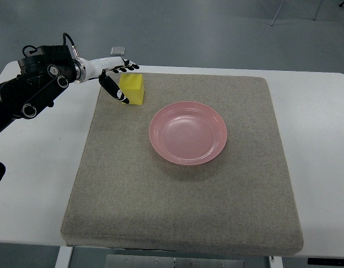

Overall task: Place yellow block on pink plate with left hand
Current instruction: 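Close the left hand fingers around the yellow cube, then lift the yellow cube with the left hand and carry it over the pink plate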

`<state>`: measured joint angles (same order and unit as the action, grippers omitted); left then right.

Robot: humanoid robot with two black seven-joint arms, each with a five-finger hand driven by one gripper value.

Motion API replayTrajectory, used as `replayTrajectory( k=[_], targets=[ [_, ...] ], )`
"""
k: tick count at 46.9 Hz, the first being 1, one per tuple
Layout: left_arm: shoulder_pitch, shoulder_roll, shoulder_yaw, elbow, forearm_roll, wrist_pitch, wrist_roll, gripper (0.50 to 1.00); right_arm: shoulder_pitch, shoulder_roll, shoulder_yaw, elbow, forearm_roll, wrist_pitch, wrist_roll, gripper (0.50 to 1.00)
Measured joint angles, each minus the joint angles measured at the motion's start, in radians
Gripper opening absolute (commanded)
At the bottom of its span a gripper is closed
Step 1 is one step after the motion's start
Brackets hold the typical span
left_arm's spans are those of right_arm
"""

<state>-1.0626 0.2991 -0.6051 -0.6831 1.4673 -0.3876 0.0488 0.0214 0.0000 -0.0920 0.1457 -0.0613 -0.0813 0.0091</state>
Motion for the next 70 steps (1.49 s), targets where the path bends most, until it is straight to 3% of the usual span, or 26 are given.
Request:
replayTrajectory(
  k=[14,34,36,39,44,47,57,60,70],
  targets=[
    [-0.023,-0.057,0.089,0.072,0.058,0.114,0.000,0.994,0.000,0.000,0.000,0.000,0.000,0.000,0.000,0.924],
    [-0.039,-0.075,0.137,0.123,0.045,0.127,0.000,0.984,0.000,0.000,0.000,0.000,0.000,0.000,0.000,0.924],
    [-0.039,-0.076,0.137,0.123,0.045,0.127,0.000,0.967,0.000,0.000,0.000,0.000,0.000,0.000,0.000,0.924],
    [-0.040,-0.077,0.137,0.123,0.045,0.128,0.000,0.892,0.000,0.000,0.000,0.000,0.000,0.000,0.000,0.924],
    [-0.043,-0.083,0.137,0.123,0.047,0.128,-0.001,0.808,0.000,0.000,0.000,0.000,0.000,0.000,0.000,0.924],
    [-0.047,-0.083,0.138,0.122,0.048,0.128,-0.001,0.720,0.000,0.000,0.000,0.000,0.000,0.000,0.000,0.924],
    [-0.054,-0.086,0.144,0.117,0.053,0.124,-0.001,0.572,0.000,0.000,0.000,0.000,0.000,0.000,0.000,0.924],
    [-0.055,-0.087,0.153,0.117,0.053,0.124,-0.001,0.508,0.000,0.000,0.000,0.000,0.000,0.000,0.000,0.924],
    [-0.077,-0.085,0.157,0.117,0.047,0.117,-0.001,0.500,0.000,0.000,0.000,0.000,0.000,0.000,0.000,0.924]
  ],
)
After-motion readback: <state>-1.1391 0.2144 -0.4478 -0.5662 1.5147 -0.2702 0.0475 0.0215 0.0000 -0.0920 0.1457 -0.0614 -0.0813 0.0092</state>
